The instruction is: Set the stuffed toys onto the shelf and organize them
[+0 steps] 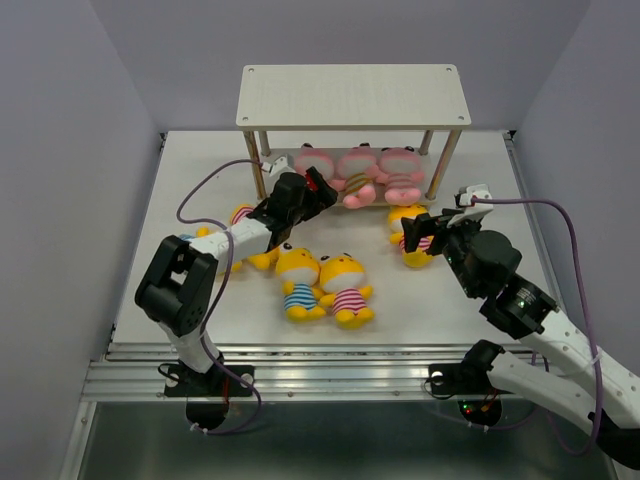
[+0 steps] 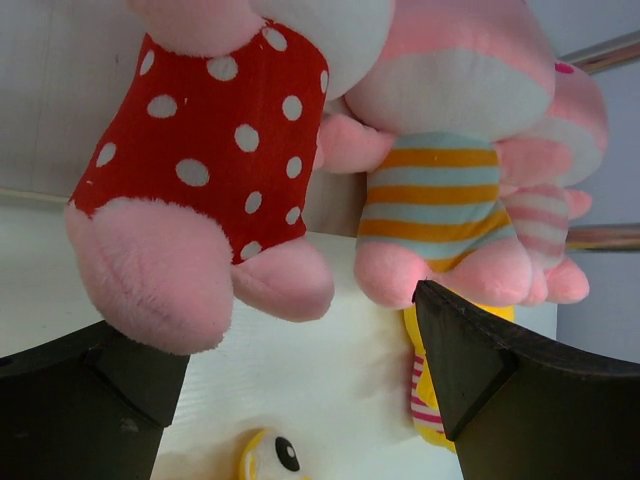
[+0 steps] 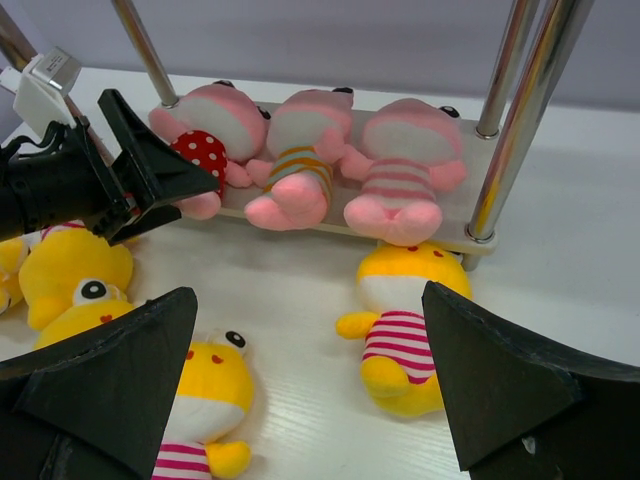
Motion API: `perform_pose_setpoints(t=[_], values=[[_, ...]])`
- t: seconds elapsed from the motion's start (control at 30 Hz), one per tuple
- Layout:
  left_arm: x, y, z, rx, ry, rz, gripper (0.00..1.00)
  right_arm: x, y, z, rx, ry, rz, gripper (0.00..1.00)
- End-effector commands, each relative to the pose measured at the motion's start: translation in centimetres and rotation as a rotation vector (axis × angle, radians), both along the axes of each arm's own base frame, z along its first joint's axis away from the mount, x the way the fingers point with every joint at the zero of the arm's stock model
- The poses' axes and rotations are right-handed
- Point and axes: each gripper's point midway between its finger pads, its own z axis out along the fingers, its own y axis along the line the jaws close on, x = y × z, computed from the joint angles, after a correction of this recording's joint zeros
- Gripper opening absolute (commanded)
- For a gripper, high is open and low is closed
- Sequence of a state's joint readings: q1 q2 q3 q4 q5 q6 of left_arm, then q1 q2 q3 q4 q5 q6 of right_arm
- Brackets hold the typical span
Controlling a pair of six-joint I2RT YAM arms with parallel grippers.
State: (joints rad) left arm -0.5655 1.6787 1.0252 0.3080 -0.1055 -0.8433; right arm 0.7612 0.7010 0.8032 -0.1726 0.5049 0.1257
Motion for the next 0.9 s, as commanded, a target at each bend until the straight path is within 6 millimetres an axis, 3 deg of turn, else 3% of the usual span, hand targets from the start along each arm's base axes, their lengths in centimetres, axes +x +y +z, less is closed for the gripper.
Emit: perform_pose_setpoints(t=[0.0,0.23,0.4,0.47,0.5,0.53,0.63,0.7,0.73,0.77,0.87], values=[[1.9,0.0,2.5,-0.001,-0.065,0.015,0.99,0.2,-0.5,0.5,-0.006,-0.024,-0.031,1.0],[2.9,0.9,3.3,0.022,-0.079,0.042,0.99,0.2,-0.5,0.4,-0.01,-0.023,-0.036,1.0],[1.7,0.3,3.5,-0.006,-0.072,-0.013,0.99,0.2,-0.7,0.7,-0.001,-0.026,-0.045,1.0],[0.5,0.3,3.1,-0.015,-0.058,-0.04,0.99,0.1,-0.7,0.6,0.004,-0.024,-0.042,1.0],[-0.4,0.6,3.4,-0.018,-0.064,-0.046,0.99,0.1,-0.6,0.5,0.007,-0.021,-0.04,1.0],[-1.1,0.8,4.9,-0.026,-0.097,-0.052,0.99,0.1,-0.5,0.5,0.014,-0.02,-0.035,1.0],[-2.9,1.9,5.3,-0.013,-0.11,-0.052,0.99,0.1,-0.3,0.2,0.021,-0.01,-0.033,1.0],[-4.3,2.6,7.0,-0.017,-0.145,-0.064,0.99,0.2,-0.1,-0.5,0.022,0.016,-0.033,1.0],[-5.1,3.1,6.6,-0.011,-0.139,-0.07,0.99,0.3,-0.2,-0.7,0.027,0.027,-0.042,1.0],[-6.1,3.8,7.6,-0.016,-0.15,-0.067,0.99,0.3,-0.2,-1.2,0.026,0.047,-0.053,1.0],[-8.7,6.4,6.7,0.024,-0.075,-0.006,0.99,0.1,-0.8,-4.4,0.005,0.181,-0.116,1.0]])
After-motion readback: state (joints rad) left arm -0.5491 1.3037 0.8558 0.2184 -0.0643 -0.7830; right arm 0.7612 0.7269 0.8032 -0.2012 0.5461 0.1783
